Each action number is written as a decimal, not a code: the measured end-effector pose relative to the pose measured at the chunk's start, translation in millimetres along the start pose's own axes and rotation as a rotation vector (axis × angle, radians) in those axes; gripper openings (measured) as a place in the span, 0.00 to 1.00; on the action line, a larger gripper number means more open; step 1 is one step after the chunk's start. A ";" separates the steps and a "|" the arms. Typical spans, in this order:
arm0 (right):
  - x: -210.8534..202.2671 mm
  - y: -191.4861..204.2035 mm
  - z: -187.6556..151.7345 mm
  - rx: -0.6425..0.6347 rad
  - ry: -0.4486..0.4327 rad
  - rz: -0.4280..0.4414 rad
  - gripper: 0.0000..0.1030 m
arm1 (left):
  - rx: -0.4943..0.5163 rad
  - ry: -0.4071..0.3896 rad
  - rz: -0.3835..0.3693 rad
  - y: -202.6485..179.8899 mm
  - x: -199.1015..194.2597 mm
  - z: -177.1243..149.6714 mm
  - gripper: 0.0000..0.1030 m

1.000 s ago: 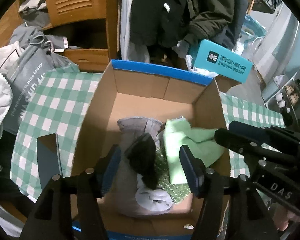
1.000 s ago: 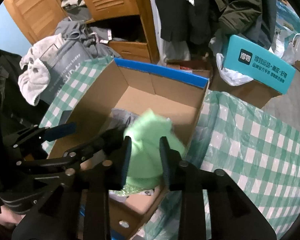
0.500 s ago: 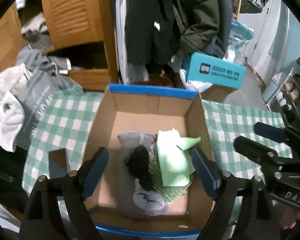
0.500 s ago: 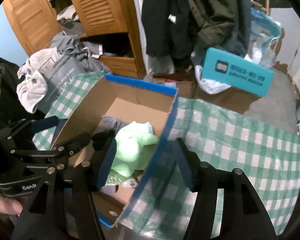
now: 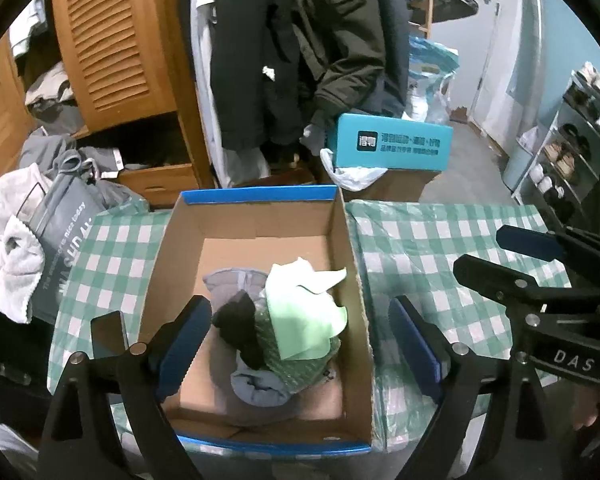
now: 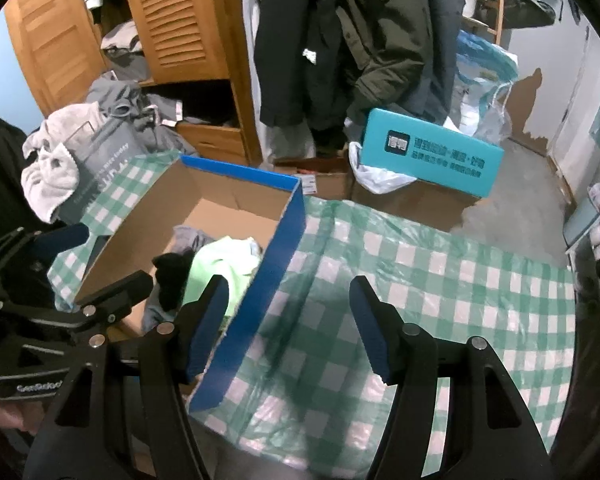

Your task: Organize soft objects

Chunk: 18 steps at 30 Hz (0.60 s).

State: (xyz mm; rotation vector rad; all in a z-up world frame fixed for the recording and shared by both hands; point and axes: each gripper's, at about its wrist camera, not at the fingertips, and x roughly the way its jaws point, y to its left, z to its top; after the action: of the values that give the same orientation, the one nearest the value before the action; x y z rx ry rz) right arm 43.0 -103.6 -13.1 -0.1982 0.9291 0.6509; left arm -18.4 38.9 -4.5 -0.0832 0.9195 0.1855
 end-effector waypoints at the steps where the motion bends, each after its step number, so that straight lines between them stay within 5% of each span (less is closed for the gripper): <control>1: 0.2 -2.6 -1.2 0.005 0.001 0.000 0.60 | 0.002 0.000 0.005 -0.8 -0.2 -0.6 0.89; 18: -13.5 -42.5 -19.3 0.070 -0.014 -0.019 0.60 | -0.014 -0.009 0.035 -10.0 -0.1 4.1 0.89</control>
State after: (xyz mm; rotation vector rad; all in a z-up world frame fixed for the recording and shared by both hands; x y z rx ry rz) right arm 49.7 -151.5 -18.7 -0.1402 0.9344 0.6009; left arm -13.3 29.7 -2.0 -0.0795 0.9110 0.2246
